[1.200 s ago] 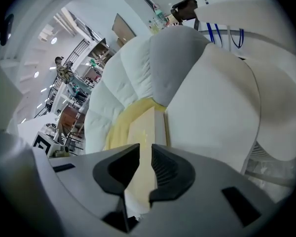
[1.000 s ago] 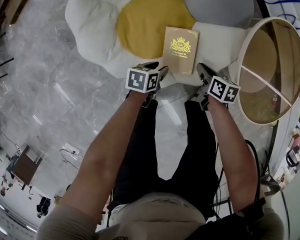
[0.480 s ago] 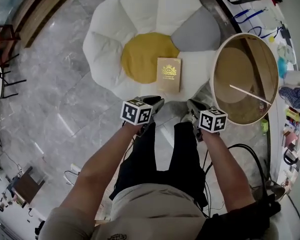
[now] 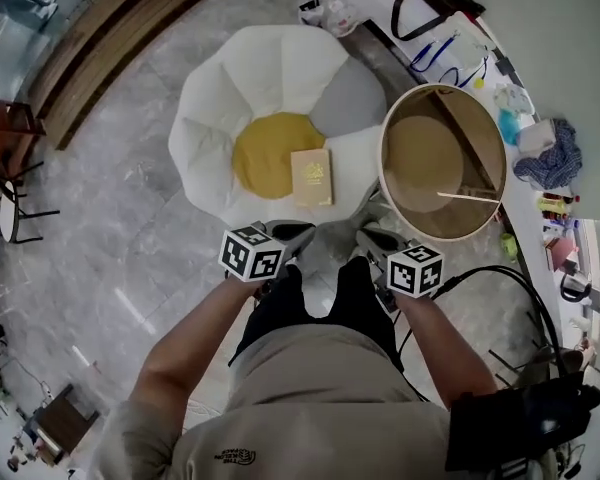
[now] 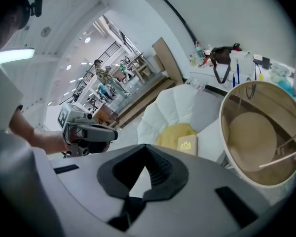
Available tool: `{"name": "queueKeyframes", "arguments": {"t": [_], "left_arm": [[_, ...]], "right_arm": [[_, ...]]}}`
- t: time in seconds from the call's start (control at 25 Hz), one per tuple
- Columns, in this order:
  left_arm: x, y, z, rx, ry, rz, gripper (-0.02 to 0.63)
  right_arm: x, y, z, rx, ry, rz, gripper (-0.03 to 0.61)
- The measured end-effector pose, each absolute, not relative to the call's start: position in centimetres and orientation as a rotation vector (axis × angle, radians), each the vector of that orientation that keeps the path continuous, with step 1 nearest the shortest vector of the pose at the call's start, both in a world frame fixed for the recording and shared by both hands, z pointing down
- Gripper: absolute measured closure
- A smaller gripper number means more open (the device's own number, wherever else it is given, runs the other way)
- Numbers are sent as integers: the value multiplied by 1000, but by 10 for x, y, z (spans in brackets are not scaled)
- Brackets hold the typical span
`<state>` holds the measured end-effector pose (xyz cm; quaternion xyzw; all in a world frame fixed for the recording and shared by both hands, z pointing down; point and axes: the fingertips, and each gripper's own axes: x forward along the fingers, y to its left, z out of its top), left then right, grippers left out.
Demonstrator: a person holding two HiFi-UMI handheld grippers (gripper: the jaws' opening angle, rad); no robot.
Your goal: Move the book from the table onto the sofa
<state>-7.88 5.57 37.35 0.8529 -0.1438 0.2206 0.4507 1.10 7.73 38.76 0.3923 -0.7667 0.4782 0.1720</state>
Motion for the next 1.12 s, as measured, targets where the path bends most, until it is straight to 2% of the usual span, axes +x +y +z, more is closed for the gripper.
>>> {"name": "queueKeyframes", "arguments": {"t": [0.52, 1.12], "left_arm": [[-58, 104, 223, 2408, -149, 571, 606], [-89, 114, 207, 2520, -73, 592, 606]], "right_arm": [[21, 124, 262, 1255, -2302, 1116, 566], [-10, 144, 221, 1368, -2319, 1030, 566]]}}
